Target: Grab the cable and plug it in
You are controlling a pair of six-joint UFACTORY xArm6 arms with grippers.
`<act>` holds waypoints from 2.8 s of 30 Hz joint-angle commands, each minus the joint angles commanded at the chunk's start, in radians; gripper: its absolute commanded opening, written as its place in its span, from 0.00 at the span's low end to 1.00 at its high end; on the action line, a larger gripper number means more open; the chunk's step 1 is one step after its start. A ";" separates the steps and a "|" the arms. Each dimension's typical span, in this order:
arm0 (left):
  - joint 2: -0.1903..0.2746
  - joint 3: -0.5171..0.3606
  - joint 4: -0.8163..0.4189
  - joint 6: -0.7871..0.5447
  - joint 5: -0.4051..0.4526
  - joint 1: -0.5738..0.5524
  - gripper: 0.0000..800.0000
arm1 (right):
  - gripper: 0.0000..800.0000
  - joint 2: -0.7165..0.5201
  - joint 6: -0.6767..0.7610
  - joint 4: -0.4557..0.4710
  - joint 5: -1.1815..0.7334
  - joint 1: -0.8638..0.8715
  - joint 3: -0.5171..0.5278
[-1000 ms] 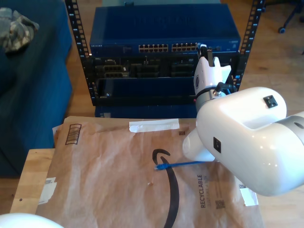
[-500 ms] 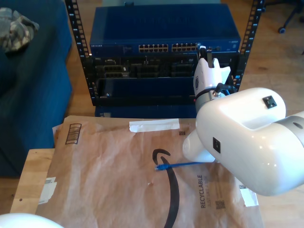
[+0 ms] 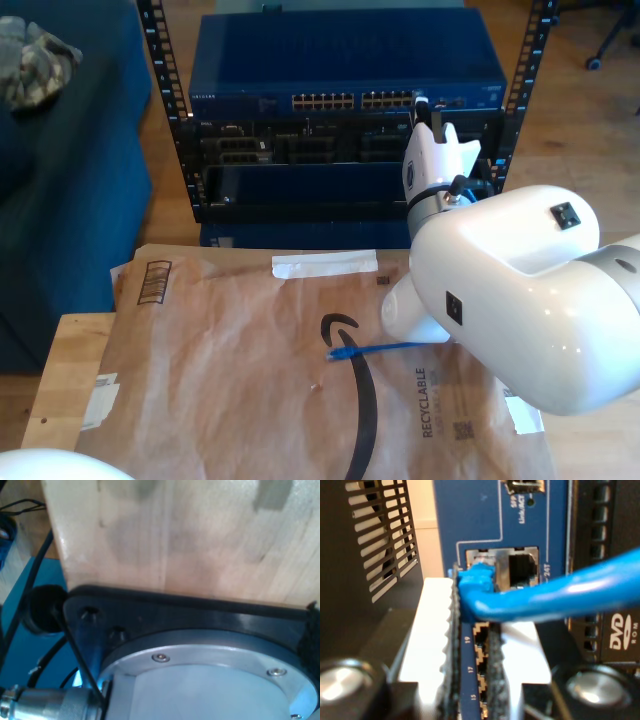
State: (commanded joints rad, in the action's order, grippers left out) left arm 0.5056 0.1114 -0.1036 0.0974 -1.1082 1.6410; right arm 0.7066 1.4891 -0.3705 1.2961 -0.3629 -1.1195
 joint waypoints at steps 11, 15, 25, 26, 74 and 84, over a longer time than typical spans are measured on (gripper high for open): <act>0.000 0.000 0.000 0.000 0.000 0.000 1.00 | 0.00 0.003 0.000 0.000 -0.002 0.000 -0.006; 0.000 0.000 0.000 0.000 0.002 0.000 1.00 | 0.00 0.015 0.002 0.000 -0.012 0.002 -0.032; 0.000 0.000 0.000 0.000 0.002 0.000 1.00 | 0.14 0.021 0.000 0.003 -0.017 0.002 -0.044; 0.000 0.000 0.000 0.000 0.000 0.000 1.00 | 0.29 0.020 -0.003 0.008 -0.017 0.002 -0.046; 0.000 0.000 0.000 0.000 0.002 0.000 1.00 | 1.00 -1.063 -0.707 0.341 -1.475 0.919 0.706; 0.000 0.000 0.000 0.000 0.002 0.000 1.00 | 1.00 -1.318 -1.071 0.342 -1.900 1.252 0.809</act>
State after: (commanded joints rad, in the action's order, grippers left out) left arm 0.5056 0.1114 -0.1036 0.0974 -1.1067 1.6410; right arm -0.6114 0.4181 -0.0284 -0.6034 0.8892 -0.3109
